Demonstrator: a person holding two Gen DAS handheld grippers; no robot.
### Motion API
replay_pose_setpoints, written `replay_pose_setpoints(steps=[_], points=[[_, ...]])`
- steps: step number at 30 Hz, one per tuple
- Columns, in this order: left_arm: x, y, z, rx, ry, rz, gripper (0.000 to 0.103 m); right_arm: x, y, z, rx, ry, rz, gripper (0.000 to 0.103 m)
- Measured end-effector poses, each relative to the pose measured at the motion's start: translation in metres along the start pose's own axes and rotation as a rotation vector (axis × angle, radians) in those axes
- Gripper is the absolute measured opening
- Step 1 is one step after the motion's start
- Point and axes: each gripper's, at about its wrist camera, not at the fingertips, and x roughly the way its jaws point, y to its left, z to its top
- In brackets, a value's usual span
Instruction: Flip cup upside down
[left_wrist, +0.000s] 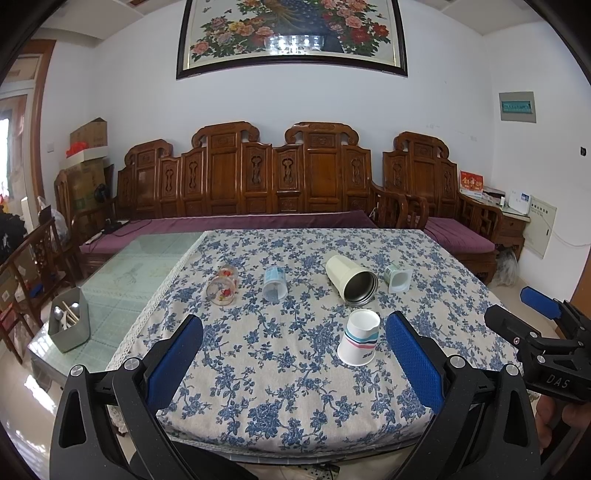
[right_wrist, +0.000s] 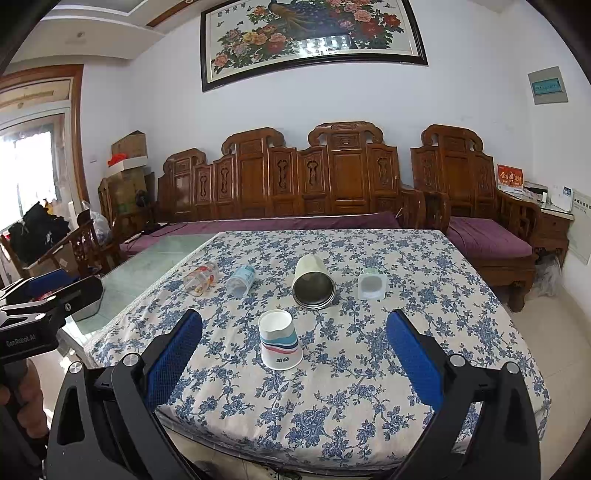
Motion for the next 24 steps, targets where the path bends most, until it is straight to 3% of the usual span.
replay_pose_setpoints(steps=[24], points=[[-0.0014,-0.0015,0.0015,-0.001,-0.001,0.001,0.095,-0.0002,0.0001,-0.0003,-0.002,-0.003,-0.007,0.100]])
